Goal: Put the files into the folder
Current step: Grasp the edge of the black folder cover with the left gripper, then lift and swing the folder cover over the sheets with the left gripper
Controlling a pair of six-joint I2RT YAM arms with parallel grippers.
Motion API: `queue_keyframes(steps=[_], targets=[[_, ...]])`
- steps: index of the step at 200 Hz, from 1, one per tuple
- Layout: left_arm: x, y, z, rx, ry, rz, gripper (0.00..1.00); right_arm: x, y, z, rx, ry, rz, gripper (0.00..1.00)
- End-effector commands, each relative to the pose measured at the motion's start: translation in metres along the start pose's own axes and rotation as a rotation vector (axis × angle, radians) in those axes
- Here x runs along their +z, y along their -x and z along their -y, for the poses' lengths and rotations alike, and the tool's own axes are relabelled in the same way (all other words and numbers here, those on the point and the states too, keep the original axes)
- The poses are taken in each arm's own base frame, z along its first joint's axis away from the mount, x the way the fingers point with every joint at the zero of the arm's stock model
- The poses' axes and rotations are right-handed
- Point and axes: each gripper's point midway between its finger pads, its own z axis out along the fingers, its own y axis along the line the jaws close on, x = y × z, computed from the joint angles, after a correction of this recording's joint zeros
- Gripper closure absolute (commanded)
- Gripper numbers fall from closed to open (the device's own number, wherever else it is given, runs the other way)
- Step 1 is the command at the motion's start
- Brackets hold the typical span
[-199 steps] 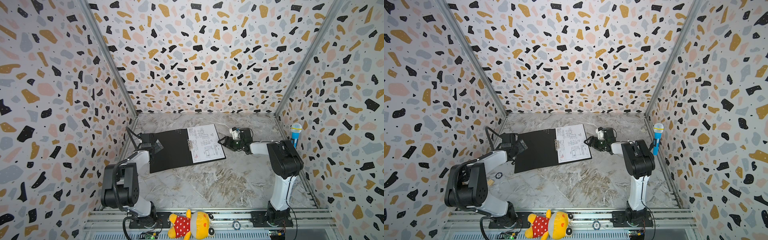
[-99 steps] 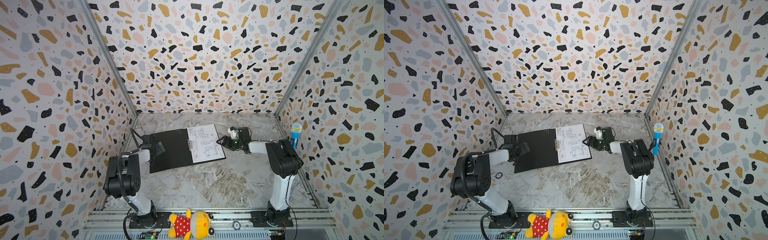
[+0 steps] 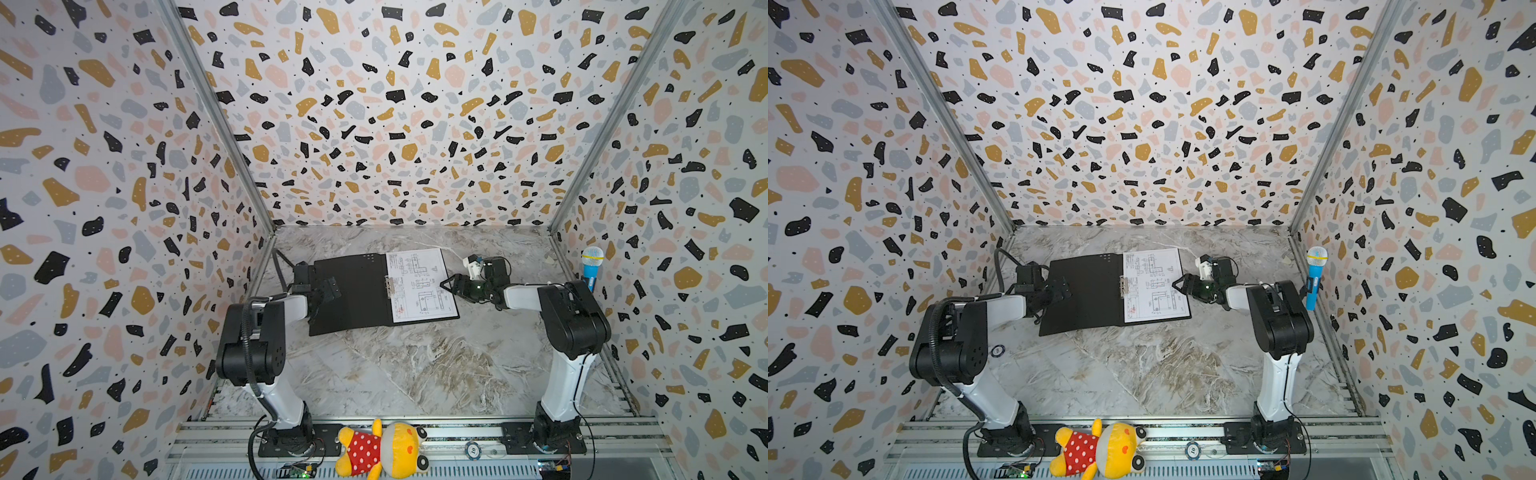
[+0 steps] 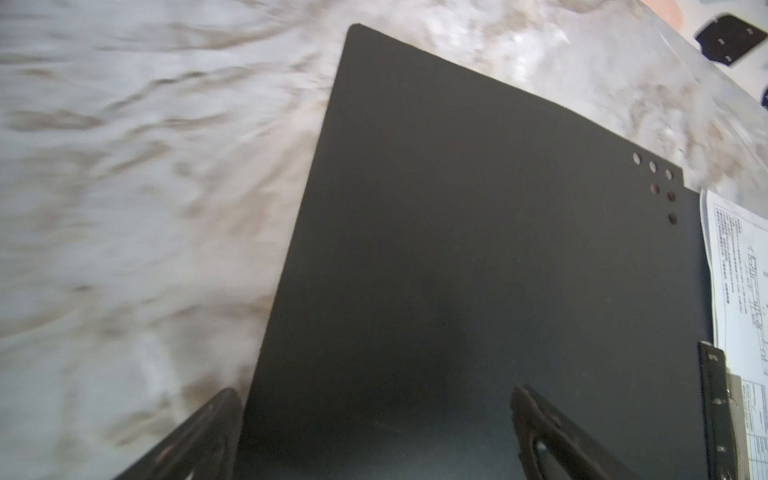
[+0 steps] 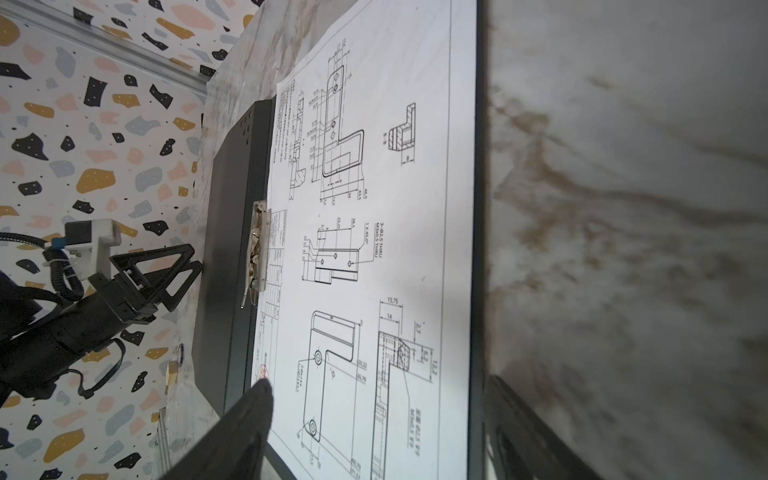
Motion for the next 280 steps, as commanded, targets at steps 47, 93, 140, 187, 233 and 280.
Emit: queue_keyframes(steps=[47,93,140,187,233,280], targets=[[0.003,-0.048,0.089,0.025,-0.27,-0.165,0.0,-0.038,-0.034,0.025,0.092,-0.046,-0.036,0.2],[-0.007,-0.044,0.106,-0.021,-0.369,-0.151,0.0,-0.038,-0.042,0.034,0.104,-0.077,-0.05,0.2],[-0.026,-0.026,0.127,-0.069,-0.48,-0.098,0.0,-0.038,-0.046,0.039,0.111,-0.09,-0.054,0.2],[-0.044,-0.015,0.145,-0.126,-0.593,-0.068,0.0,-0.039,-0.051,0.039,0.113,-0.09,-0.057,0.2],[-0.062,-0.002,0.152,-0.135,-0.628,-0.023,0.0,-0.04,-0.053,0.039,0.114,-0.09,-0.057,0.2],[-0.081,0.012,0.162,-0.162,-0.681,0.016,0.0,-0.04,-0.054,0.04,0.118,-0.088,-0.055,0.2]])
